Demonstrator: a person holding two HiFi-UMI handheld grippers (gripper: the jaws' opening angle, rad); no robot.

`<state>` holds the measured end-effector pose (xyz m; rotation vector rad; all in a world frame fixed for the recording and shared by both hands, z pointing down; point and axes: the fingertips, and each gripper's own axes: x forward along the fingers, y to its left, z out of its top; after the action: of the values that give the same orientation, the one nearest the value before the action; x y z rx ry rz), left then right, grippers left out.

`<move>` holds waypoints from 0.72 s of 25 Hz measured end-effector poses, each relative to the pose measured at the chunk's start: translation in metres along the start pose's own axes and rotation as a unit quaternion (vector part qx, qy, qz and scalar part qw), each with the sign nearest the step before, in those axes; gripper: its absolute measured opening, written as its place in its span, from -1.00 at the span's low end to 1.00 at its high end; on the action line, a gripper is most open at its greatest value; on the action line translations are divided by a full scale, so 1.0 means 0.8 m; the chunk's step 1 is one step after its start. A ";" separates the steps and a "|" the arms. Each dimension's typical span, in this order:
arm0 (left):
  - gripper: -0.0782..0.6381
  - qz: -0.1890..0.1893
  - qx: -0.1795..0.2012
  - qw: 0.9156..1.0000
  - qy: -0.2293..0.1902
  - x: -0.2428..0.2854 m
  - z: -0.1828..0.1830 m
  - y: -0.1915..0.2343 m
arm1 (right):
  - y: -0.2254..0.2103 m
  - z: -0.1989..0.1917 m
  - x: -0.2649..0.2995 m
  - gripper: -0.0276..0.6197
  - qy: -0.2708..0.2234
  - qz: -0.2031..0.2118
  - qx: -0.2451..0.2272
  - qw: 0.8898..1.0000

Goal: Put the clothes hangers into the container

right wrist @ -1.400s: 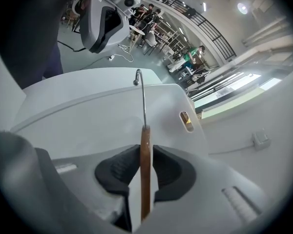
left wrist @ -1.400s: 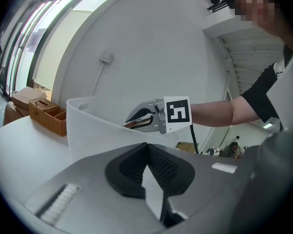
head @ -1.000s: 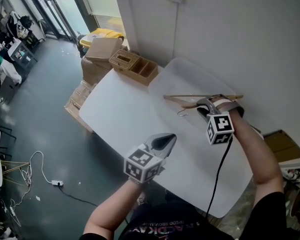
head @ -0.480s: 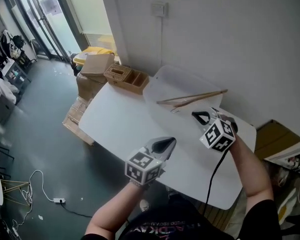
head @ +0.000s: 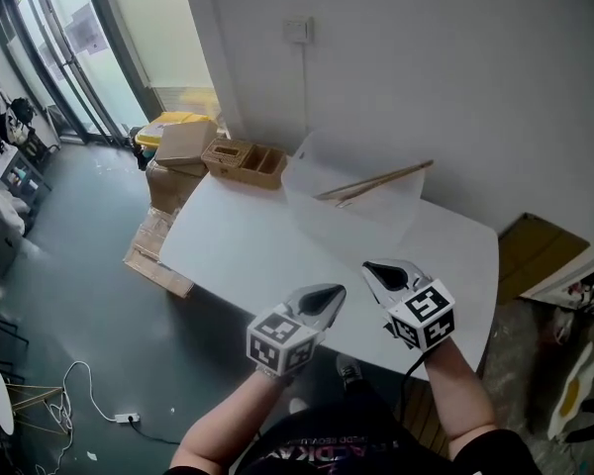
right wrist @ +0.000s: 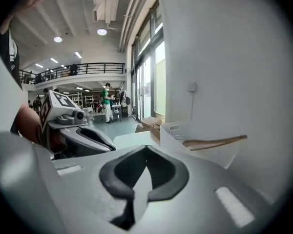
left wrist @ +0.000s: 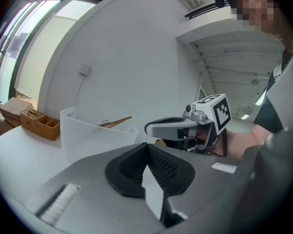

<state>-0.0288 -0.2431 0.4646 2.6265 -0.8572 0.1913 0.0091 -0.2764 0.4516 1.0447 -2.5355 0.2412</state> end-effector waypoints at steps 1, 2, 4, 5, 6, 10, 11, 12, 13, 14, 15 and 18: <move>-0.76 -0.001 -0.001 1.000 0.001 -0.008 -0.005 -0.004 | 0.012 -0.005 -0.006 -0.91 -0.003 -0.002 0.011 1.000; -0.76 -0.002 -0.002 1.000 0.002 -0.016 -0.009 -0.008 | 0.024 -0.009 -0.012 -0.91 -0.005 -0.004 0.021 1.000; -0.76 -0.004 -0.005 1.000 0.003 -0.032 -0.019 -0.017 | 0.043 -0.018 -0.023 -0.91 -0.009 -0.009 0.039 0.999; -0.76 -0.005 -0.007 1.000 0.004 -0.038 -0.024 -0.021 | 0.051 -0.024 -0.027 -0.91 -0.010 -0.011 0.050 0.999; -0.76 -0.007 -0.009 1.000 0.005 -0.044 -0.029 -0.025 | 0.058 -0.029 -0.032 -0.91 -0.012 -0.014 0.063 0.998; -0.76 -0.012 -0.017 1.000 0.005 -0.064 -0.048 -0.042 | 0.087 -0.050 -0.049 -0.91 -0.013 -0.021 0.098 0.995; -0.76 -0.012 -0.019 1.000 0.003 -0.070 -0.053 -0.046 | 0.096 -0.054 -0.053 -0.91 -0.013 -0.021 0.102 0.994; -0.76 -0.013 -0.022 1.000 0.003 -0.075 -0.057 -0.051 | 0.104 -0.058 -0.057 -0.91 -0.012 -0.020 0.106 0.994; -0.76 -0.014 -0.023 1.000 0.002 -0.080 -0.060 -0.056 | 0.113 -0.062 -0.062 -0.91 -0.012 -0.020 0.109 0.994; -0.76 -0.015 -0.025 1.000 0.002 -0.083 -0.063 -0.060 | 0.120 -0.065 -0.066 -0.91 -0.012 -0.019 0.112 0.993; -0.76 -0.017 -0.025 1.000 0.003 -0.085 -0.067 -0.065 | 0.127 -0.068 -0.070 -0.91 -0.012 -0.018 0.114 0.993; -0.76 -0.023 -0.020 0.999 0.009 -0.093 -0.078 -0.079 | 0.148 -0.079 -0.079 -0.91 -0.004 -0.013 0.107 0.994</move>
<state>-0.0523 -0.1315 0.4854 2.6010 -0.7849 0.1821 -0.0156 -0.1328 0.4817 1.1593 -2.5433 0.5125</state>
